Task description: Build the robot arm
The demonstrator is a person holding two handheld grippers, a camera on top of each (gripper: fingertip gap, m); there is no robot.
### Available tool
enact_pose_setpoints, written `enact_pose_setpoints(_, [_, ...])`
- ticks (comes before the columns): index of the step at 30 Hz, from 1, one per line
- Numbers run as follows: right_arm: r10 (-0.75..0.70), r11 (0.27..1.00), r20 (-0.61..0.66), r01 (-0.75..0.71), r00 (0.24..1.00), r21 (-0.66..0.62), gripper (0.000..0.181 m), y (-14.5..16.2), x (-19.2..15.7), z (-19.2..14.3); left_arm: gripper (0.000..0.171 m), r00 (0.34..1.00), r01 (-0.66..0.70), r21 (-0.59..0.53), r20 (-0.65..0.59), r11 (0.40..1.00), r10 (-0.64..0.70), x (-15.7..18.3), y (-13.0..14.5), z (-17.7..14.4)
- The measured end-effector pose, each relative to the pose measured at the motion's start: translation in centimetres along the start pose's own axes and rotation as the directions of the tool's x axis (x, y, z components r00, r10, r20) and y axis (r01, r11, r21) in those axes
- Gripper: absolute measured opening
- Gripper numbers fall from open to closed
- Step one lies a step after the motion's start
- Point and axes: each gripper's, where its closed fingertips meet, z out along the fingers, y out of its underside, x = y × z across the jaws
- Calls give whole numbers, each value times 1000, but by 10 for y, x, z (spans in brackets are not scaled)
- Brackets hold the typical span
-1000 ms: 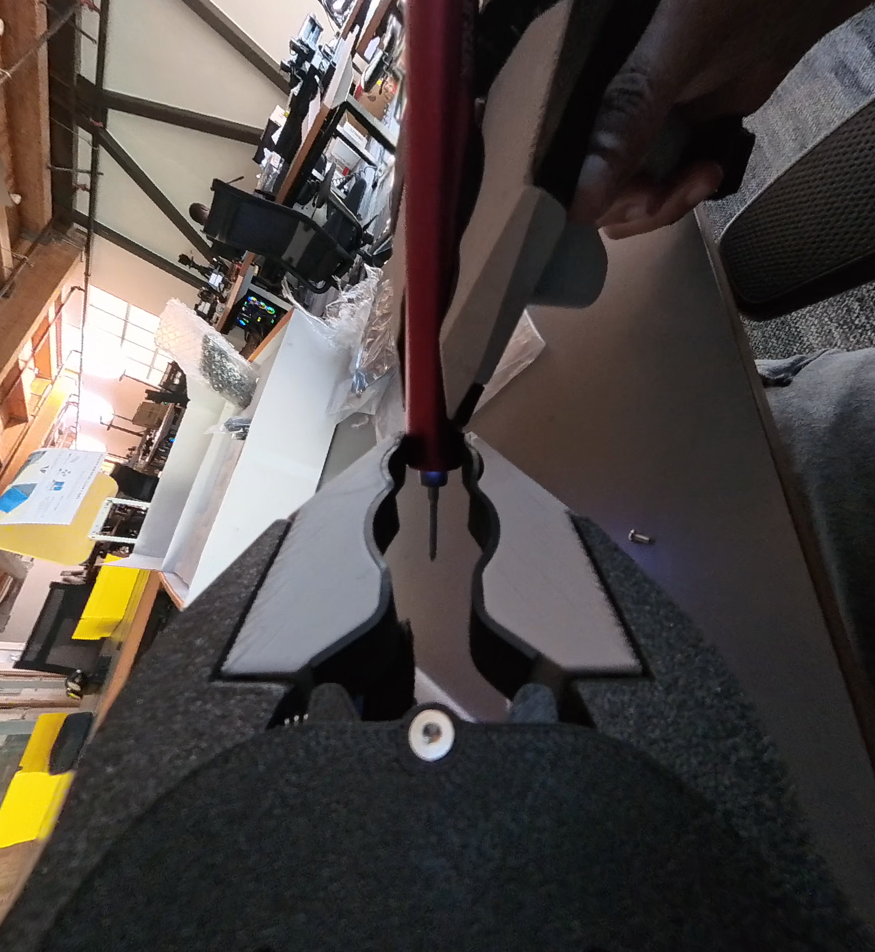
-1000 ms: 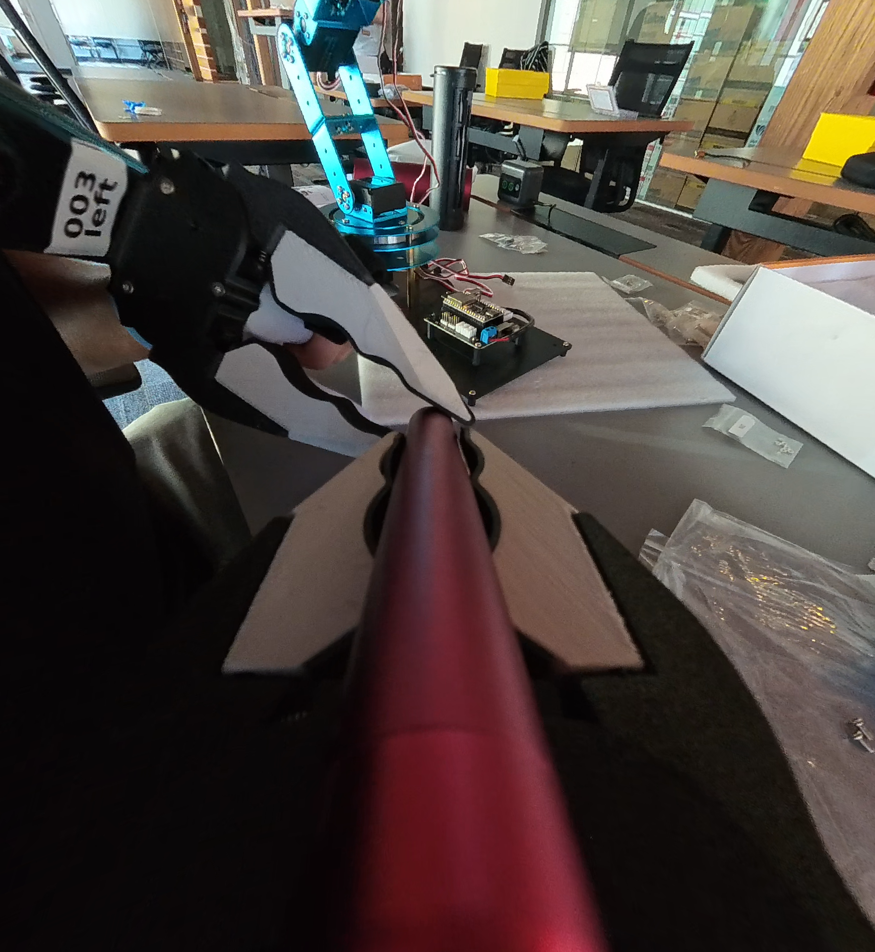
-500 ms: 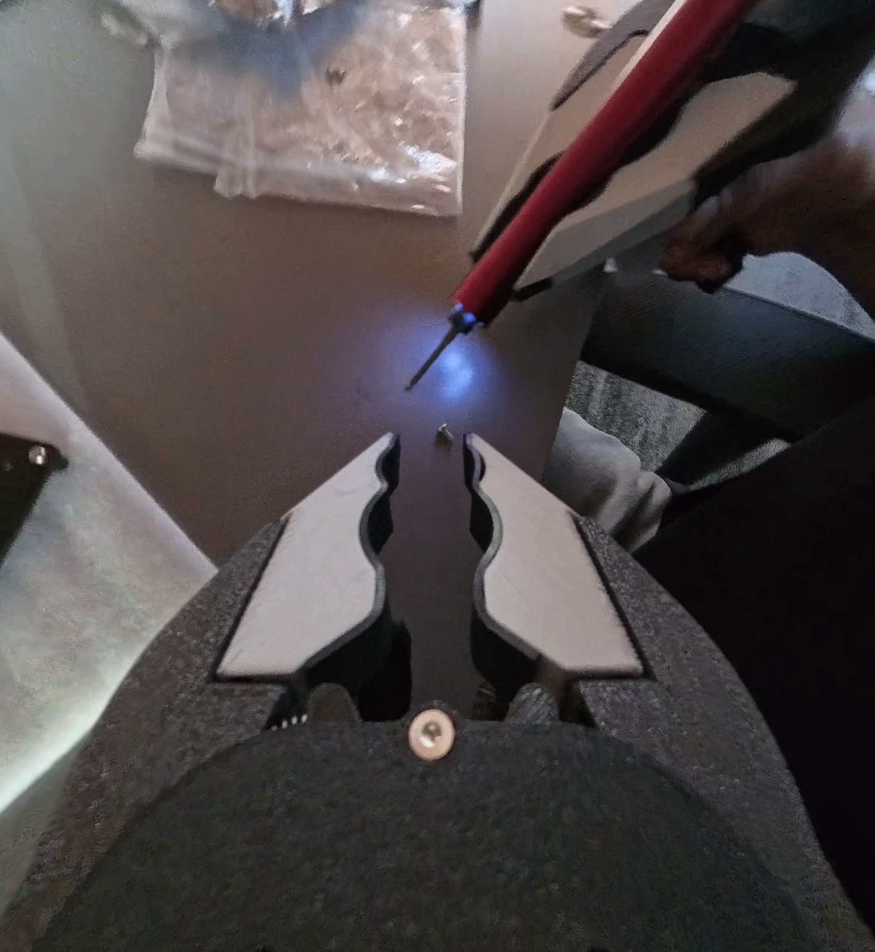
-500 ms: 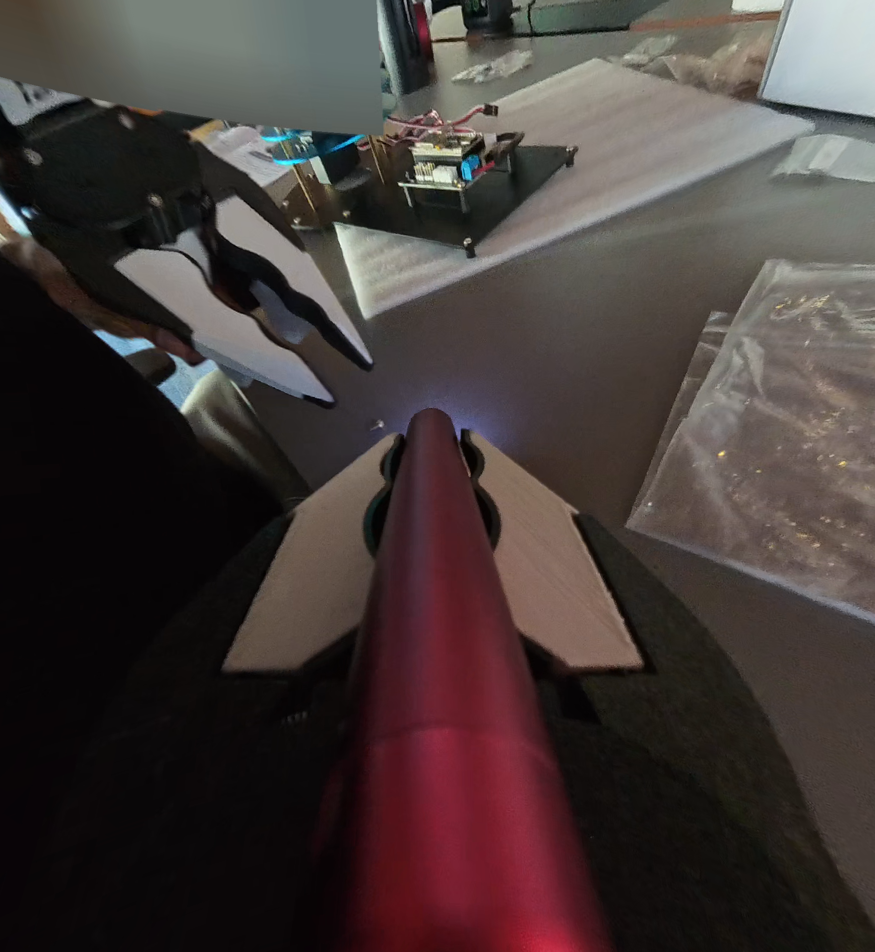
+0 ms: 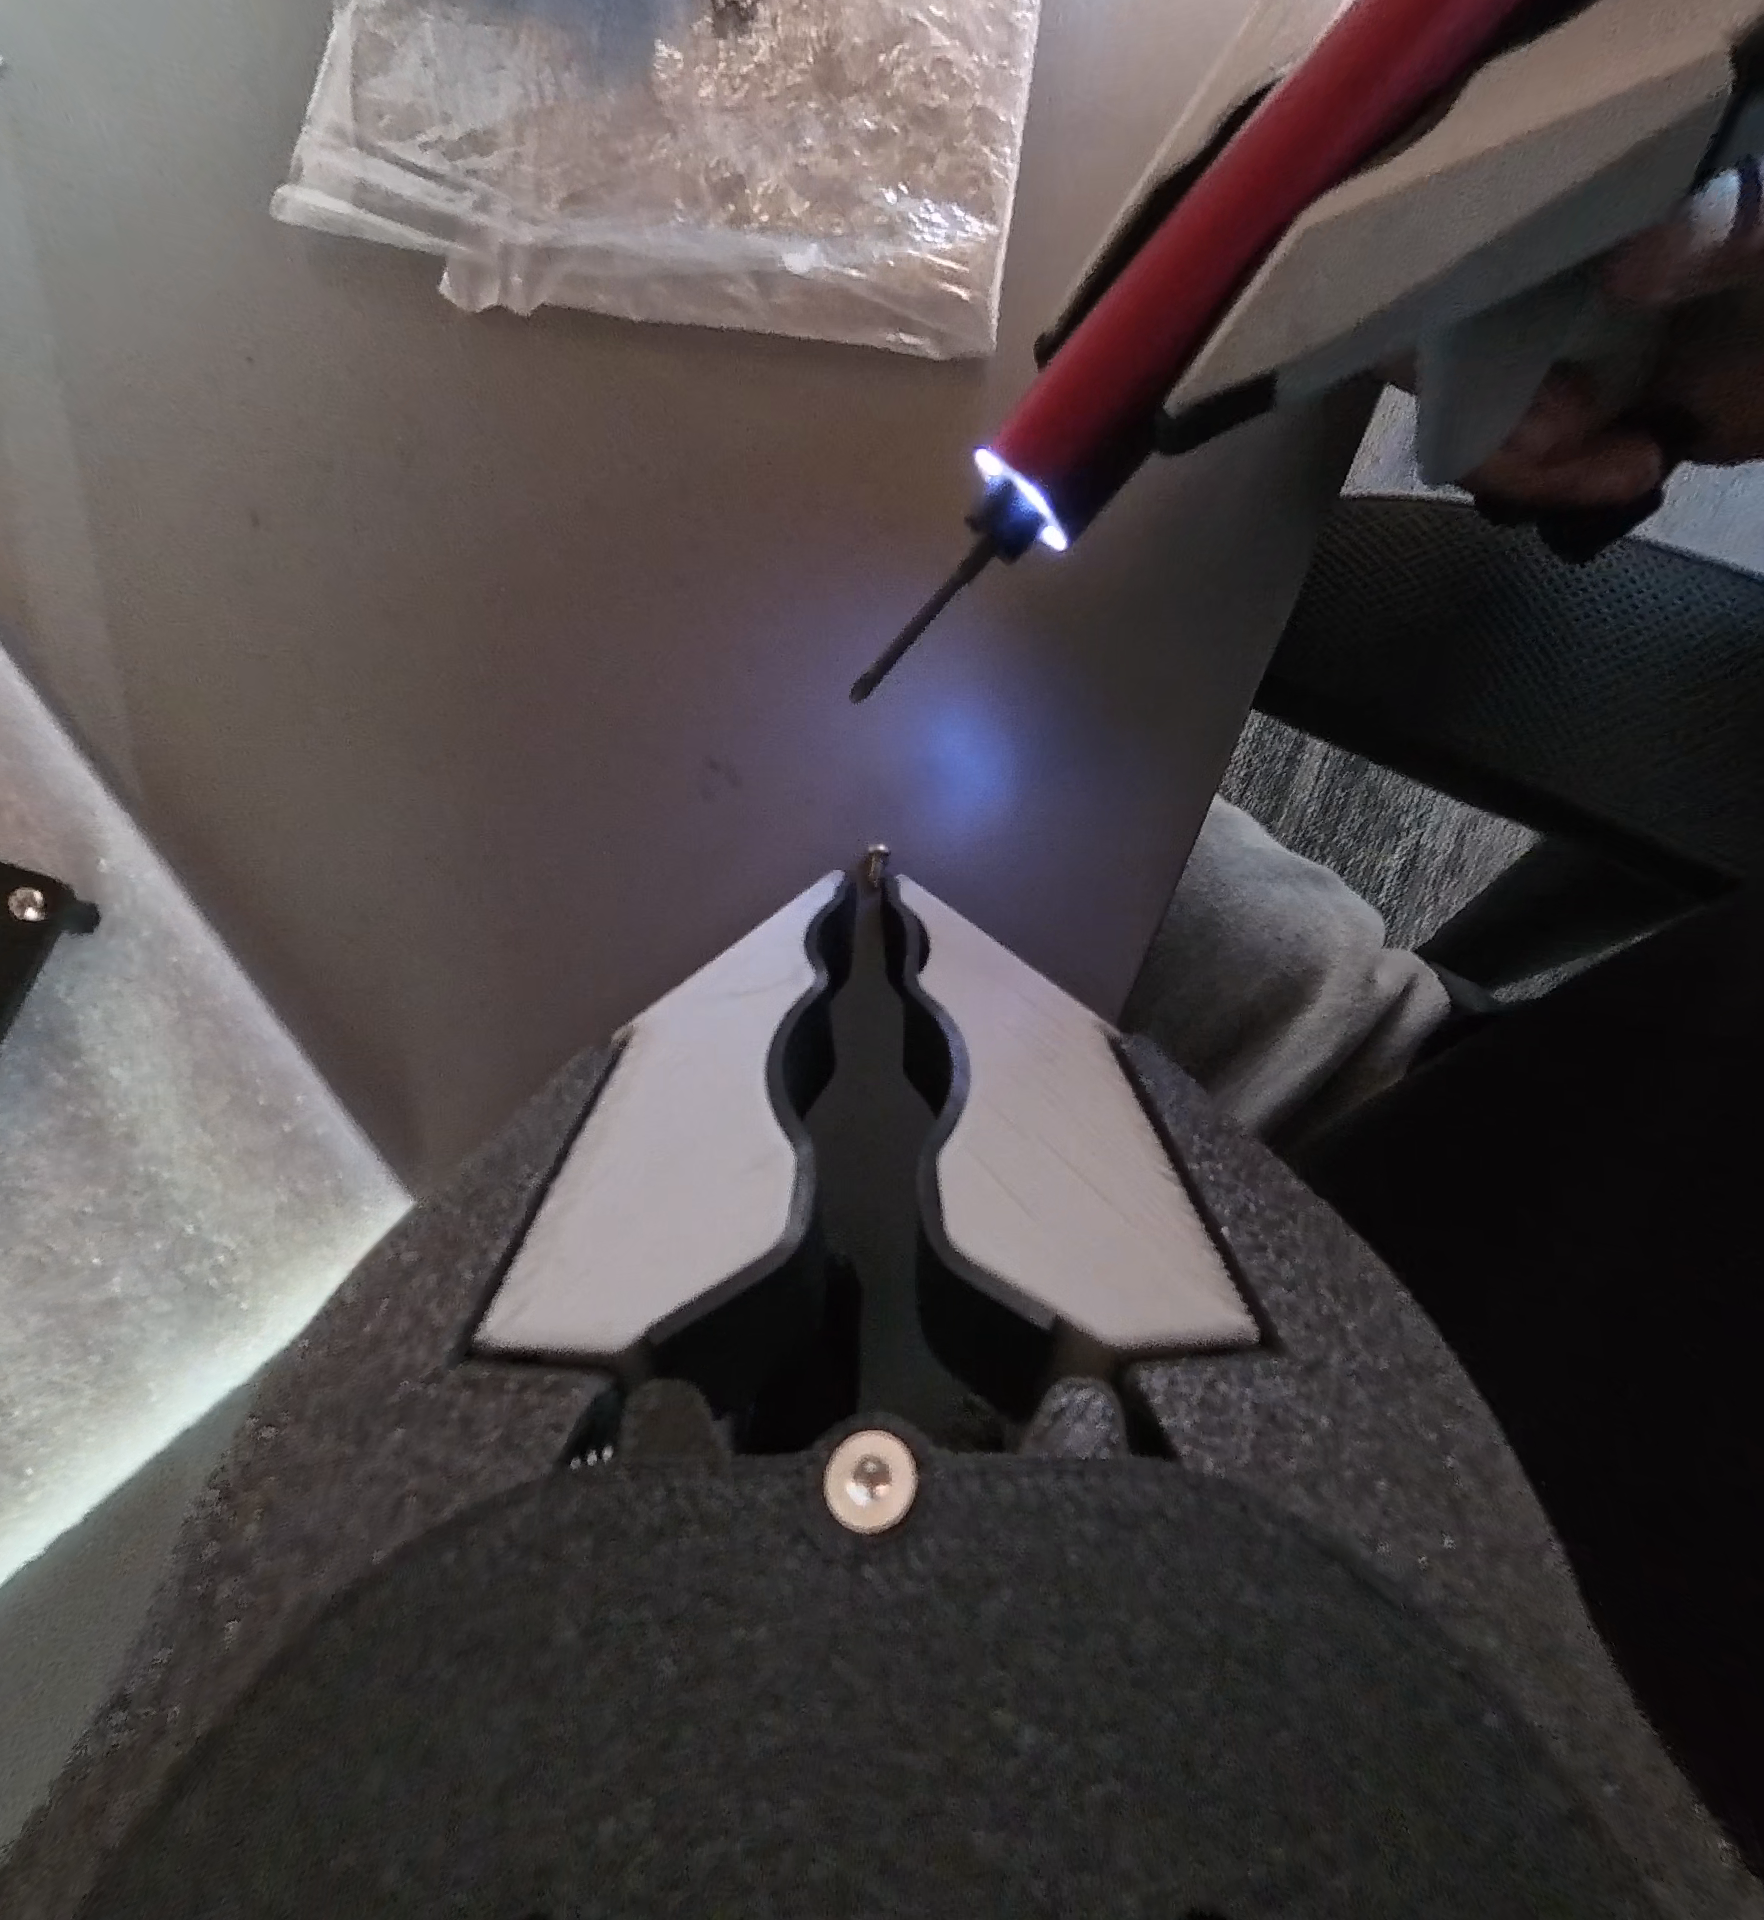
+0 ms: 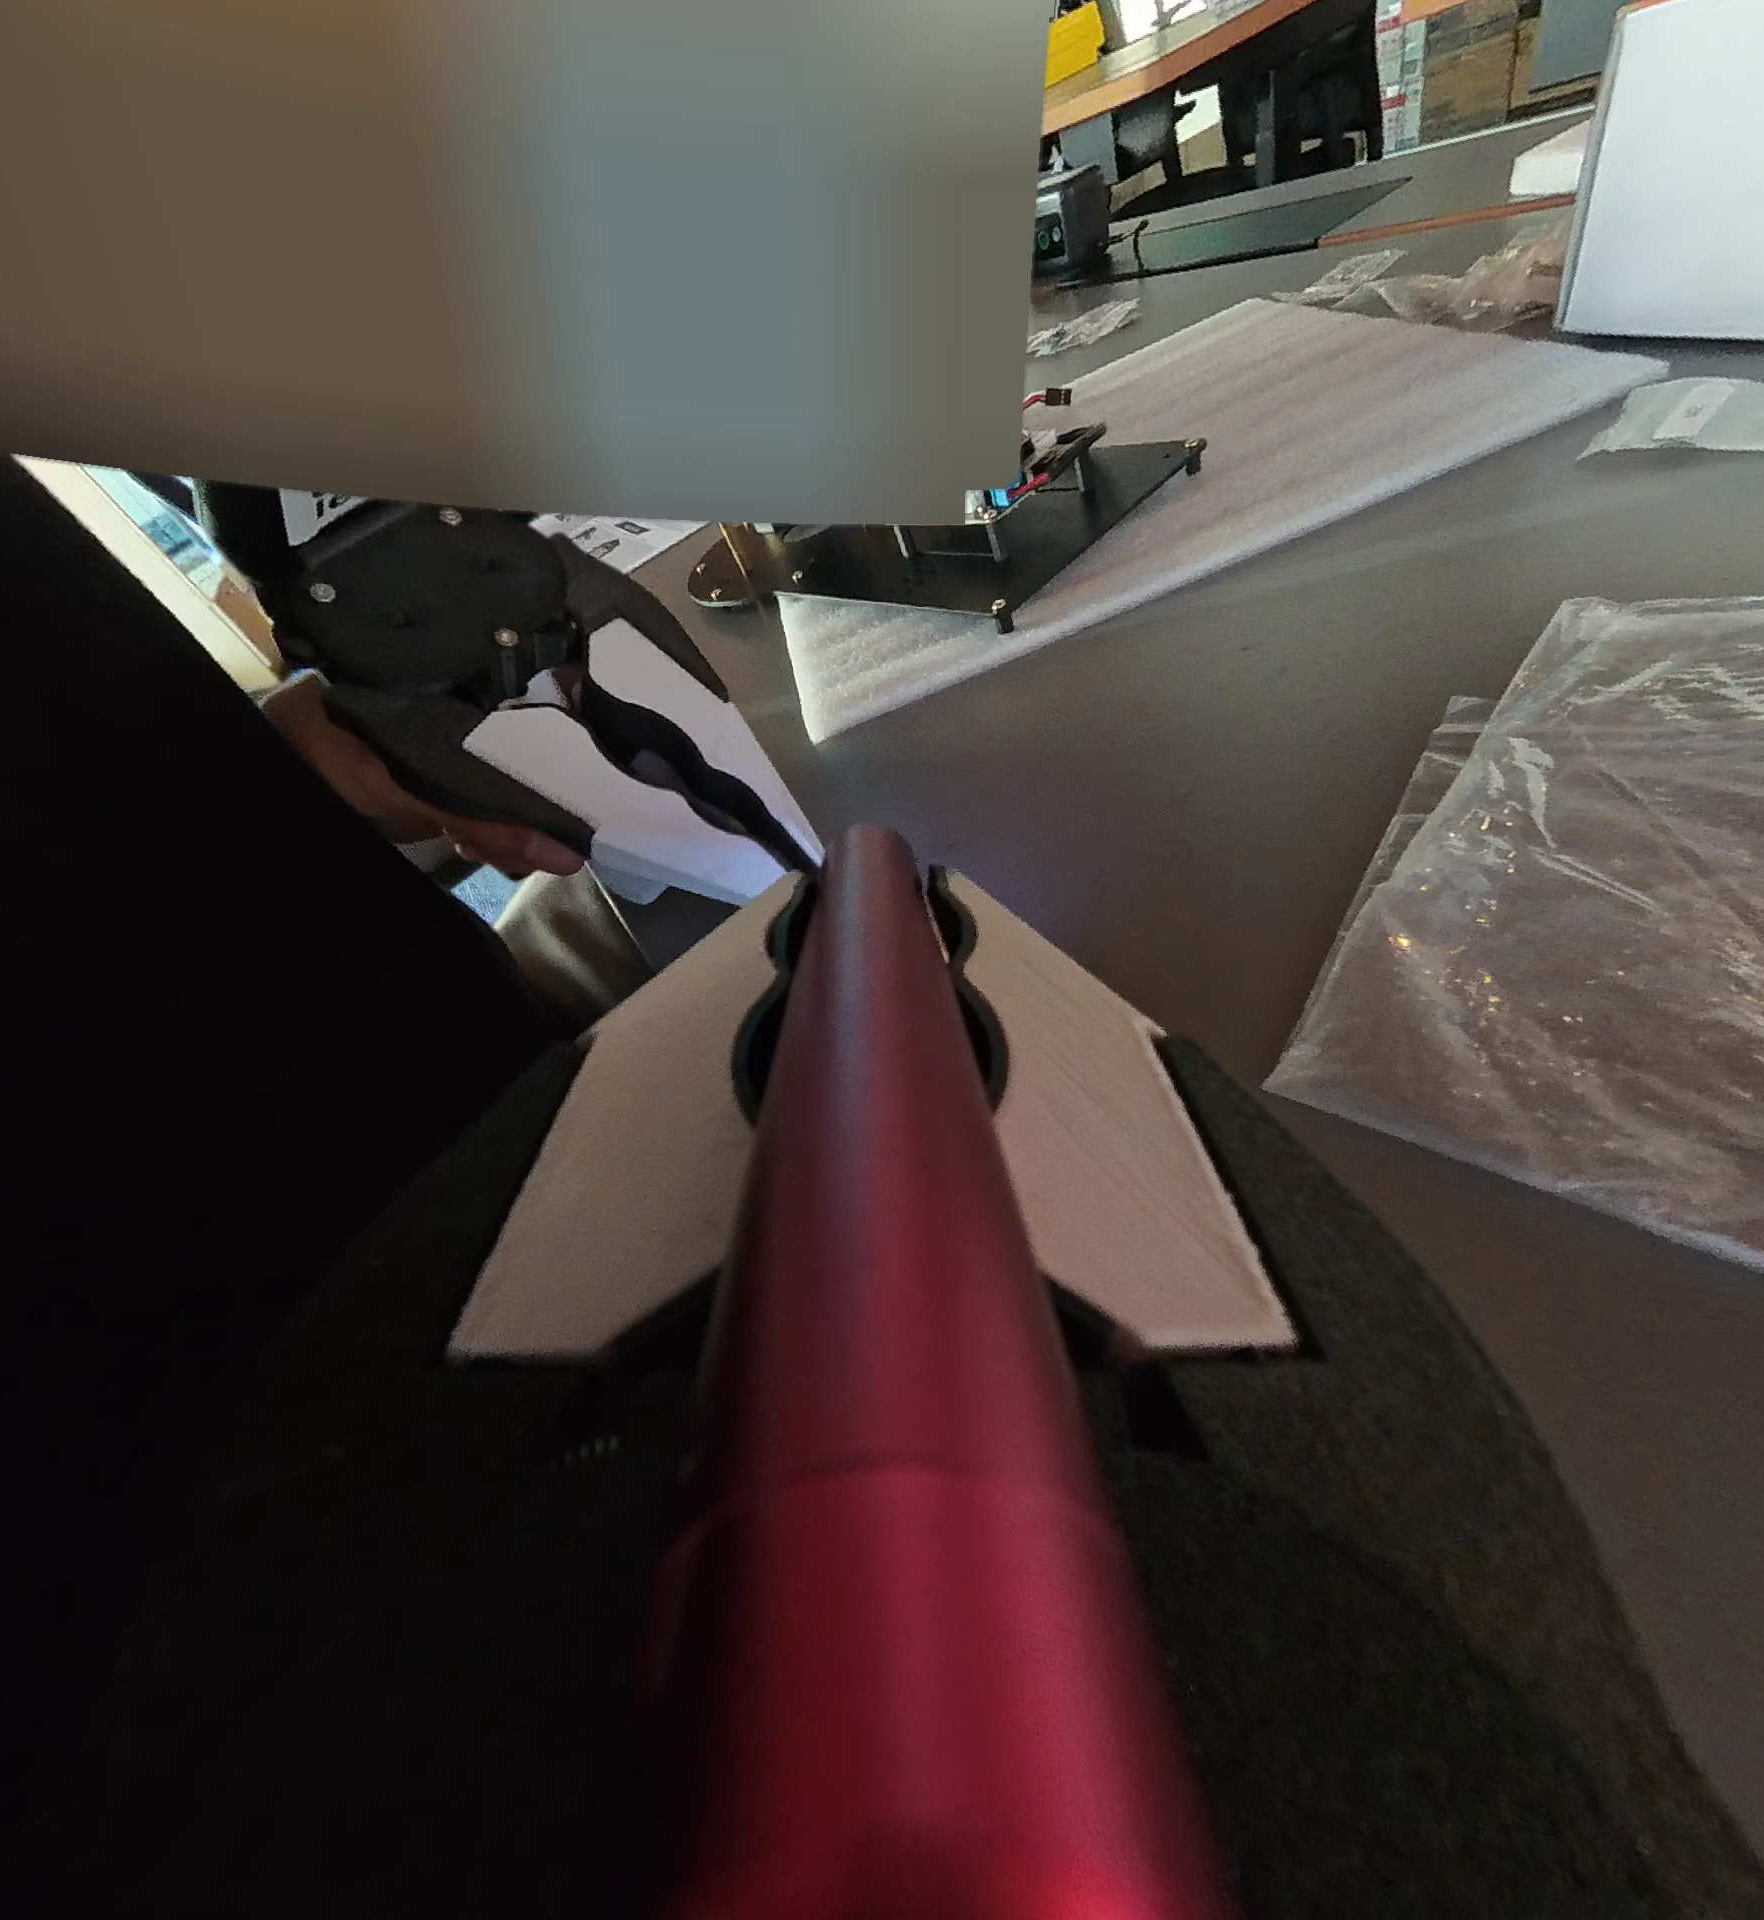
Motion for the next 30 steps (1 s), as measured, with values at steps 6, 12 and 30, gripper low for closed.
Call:
enact_pose_setpoints(6, [-2, 996, 10, 3, 1000, -85, 21, 11, -4, 3, 9, 992, -118, -27, -47, 993, 117, 0, -3, 3])
enact_pose_setpoints(12, [-32, 986, 17, 34, 999, -163, 21, 19, -4, 11, 4, 982, -147, -13, -126, 989, 144, 3, -4, 5])
enact_pose_setpoints(30, [1, 981, 67, 12, 998, -194, 21, 20, -6, 13, 4, 971, -185, 4, -153, 983, 183, 3, -3, 4])
